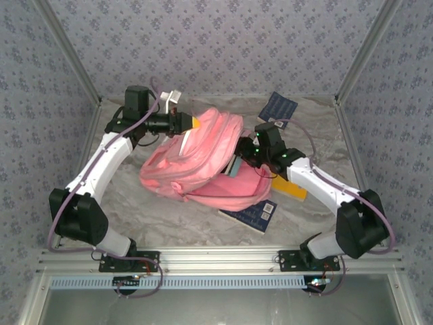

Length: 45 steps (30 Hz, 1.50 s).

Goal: Pack books, pencil case, and school supplies into a backpack

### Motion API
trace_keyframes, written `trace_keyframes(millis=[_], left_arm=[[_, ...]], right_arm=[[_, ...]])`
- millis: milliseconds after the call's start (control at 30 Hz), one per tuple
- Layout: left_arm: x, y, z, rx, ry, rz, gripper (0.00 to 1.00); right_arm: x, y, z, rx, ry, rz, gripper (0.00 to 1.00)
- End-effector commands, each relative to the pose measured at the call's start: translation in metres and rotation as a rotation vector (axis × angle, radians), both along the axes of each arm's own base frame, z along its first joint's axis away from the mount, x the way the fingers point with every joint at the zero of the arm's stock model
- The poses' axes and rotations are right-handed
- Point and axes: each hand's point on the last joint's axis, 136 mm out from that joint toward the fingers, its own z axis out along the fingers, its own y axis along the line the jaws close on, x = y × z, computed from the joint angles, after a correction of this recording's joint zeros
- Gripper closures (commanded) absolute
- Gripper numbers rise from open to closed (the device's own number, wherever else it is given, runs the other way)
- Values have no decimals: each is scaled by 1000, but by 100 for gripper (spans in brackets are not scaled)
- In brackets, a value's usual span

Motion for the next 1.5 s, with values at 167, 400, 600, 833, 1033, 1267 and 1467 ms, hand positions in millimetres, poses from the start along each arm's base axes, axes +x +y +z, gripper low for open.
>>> trace_keyframes(millis=[167, 400, 600, 833, 1033, 1267, 1467], left_arm=[[-17, 6, 59, -109, -230, -53, 100], [5, 15, 59, -117, -190, 22, 100], [15, 15, 62, -138, -172, 29, 100], [17, 15, 59, -142, -160, 28, 100], [20, 14, 58, -147, -152, 32, 100], [20, 14, 57, -149, -147, 32, 100], [18, 15, 57, -148, -151, 30, 100]], right_arm=[[35, 51, 40, 328, -20, -176, 58], [13, 105, 33, 257, -68, 16, 57], [-3, 129, 17, 179, -162, 215, 57], [-21, 151, 24, 63, -427, 520, 54], [-44, 172, 21, 37, -549, 706, 49], [-56, 206, 4, -35, -546, 808, 16], [-59, 204, 11, -79, -572, 803, 6]])
